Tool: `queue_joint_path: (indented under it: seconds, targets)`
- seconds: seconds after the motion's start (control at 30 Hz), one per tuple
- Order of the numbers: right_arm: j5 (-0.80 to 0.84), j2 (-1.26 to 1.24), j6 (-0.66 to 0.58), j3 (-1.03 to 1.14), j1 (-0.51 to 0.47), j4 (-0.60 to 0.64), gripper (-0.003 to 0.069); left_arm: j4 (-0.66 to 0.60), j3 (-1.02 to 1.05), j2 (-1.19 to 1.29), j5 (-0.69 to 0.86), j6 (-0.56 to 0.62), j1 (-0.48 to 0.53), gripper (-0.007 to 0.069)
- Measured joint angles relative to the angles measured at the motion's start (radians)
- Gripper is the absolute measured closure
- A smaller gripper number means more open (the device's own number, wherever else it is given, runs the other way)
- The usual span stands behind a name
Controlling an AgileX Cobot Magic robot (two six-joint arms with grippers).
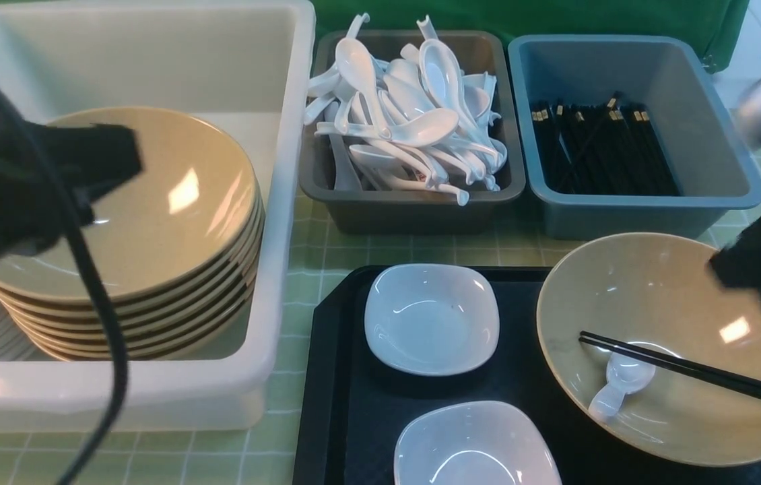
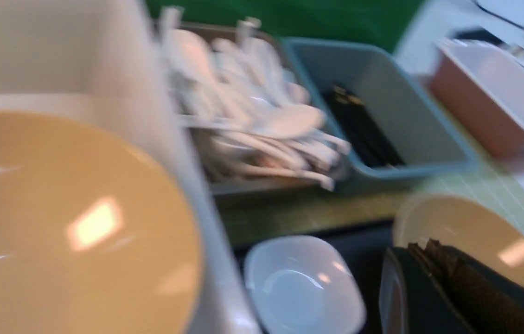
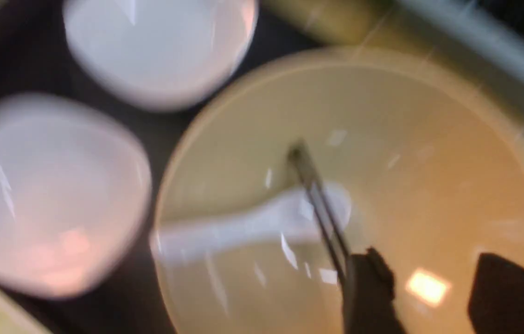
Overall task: On green table put chopsticks spoon bowls plates into blue grey white boxes.
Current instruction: 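Move the grippers toward the tableware on the black tray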
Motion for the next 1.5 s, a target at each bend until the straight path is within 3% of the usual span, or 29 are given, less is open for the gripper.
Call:
queue_joint_path:
  seconds: [0.13,0.2,0.33,0.53,0.57,0.7,0.83,1.5]
  targets:
    - [0.093,0.157,0.034,-0.020,0.121,-0.121,0.0193,-0.050,-0.036,0.039,0.121,0.073,-0.066,0.0625]
    - [0.109,0.234,0.042,-0.030,0.126,-0.137,0.0146,-0.057,-0.039,0.067,0.198,0.089,-0.078,0.0625]
    - [0.111,0.317,0.038,-0.032,0.075,-0.147,0.0107,-0.056,-0.039,0.103,0.284,0.105,-0.079,0.0624]
    - [0.113,0.393,-0.029,-0.037,-0.043,-0.091,0.0117,-0.056,-0.039,0.104,0.293,0.125,-0.079,0.0624]
    - [0.116,0.403,-0.050,-0.038,-0.060,-0.057,0.0129,-0.056,-0.039,0.104,0.293,0.127,-0.079,0.0624]
    - [0.129,0.437,-0.118,-0.039,-0.097,0.031,0.0291,-0.056,-0.039,0.104,0.292,0.129,-0.079,0.0624]
    - [0.145,0.438,-0.125,-0.049,-0.105,0.046,0.0576,-0.056,-0.039,0.104,0.292,0.132,-0.079,0.0624]
    - [0.234,0.438,-0.061,-0.154,-0.106,0.055,0.0598,-0.056,-0.039,0.104,0.269,0.134,-0.079,0.0624]
